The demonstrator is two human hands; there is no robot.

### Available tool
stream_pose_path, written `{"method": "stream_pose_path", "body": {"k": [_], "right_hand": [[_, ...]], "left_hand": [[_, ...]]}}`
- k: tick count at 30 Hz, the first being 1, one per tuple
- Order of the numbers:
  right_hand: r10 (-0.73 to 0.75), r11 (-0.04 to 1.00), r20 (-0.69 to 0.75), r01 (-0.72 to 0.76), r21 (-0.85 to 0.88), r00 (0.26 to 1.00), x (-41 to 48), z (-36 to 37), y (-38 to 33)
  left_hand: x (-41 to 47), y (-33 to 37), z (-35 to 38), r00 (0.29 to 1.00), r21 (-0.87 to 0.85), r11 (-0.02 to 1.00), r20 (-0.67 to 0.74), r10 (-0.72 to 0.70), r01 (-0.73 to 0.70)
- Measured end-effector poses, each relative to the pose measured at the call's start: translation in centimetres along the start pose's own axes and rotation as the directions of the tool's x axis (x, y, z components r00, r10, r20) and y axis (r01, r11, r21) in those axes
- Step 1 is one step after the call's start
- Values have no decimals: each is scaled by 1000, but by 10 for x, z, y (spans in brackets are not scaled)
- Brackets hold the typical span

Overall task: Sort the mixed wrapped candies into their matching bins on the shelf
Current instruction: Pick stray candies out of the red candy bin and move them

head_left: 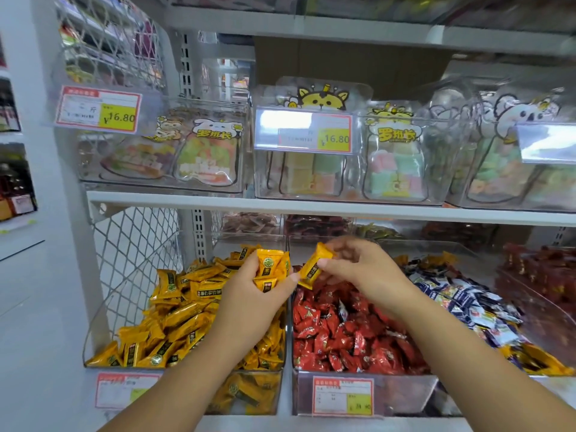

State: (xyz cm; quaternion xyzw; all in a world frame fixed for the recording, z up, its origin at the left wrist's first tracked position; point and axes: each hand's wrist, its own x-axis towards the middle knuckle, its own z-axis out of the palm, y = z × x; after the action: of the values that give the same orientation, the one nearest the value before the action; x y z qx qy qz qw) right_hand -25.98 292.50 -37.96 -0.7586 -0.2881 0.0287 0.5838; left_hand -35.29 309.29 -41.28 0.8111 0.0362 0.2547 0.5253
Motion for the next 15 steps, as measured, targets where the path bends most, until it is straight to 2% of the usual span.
{"method": "stream_pose_path", "body": {"k": [5,8,10,12,15], "right_hand": [[-11,998,122,3,65,992,-13,13,-9],[38,997,102,-45,63,994,-6,3,-4],[47,986,-27,-51,-161,999,4,-13,8],[50,875,-151,-116,-469,987,13,-27,24],[78,729,-150,-159,-666,986,20,-30,46]], "left_hand": [[7,-2,1,998,68,998,66,9,-13],[9,-6,-3,1000,162,987,1,-11,10],[13,-8,-10,994,243,968,-103,-40,64],[22,-13,-21,986,365,929,-167,2,60],[34,-23,-36,986,537,835,-163,-40,123]]}}
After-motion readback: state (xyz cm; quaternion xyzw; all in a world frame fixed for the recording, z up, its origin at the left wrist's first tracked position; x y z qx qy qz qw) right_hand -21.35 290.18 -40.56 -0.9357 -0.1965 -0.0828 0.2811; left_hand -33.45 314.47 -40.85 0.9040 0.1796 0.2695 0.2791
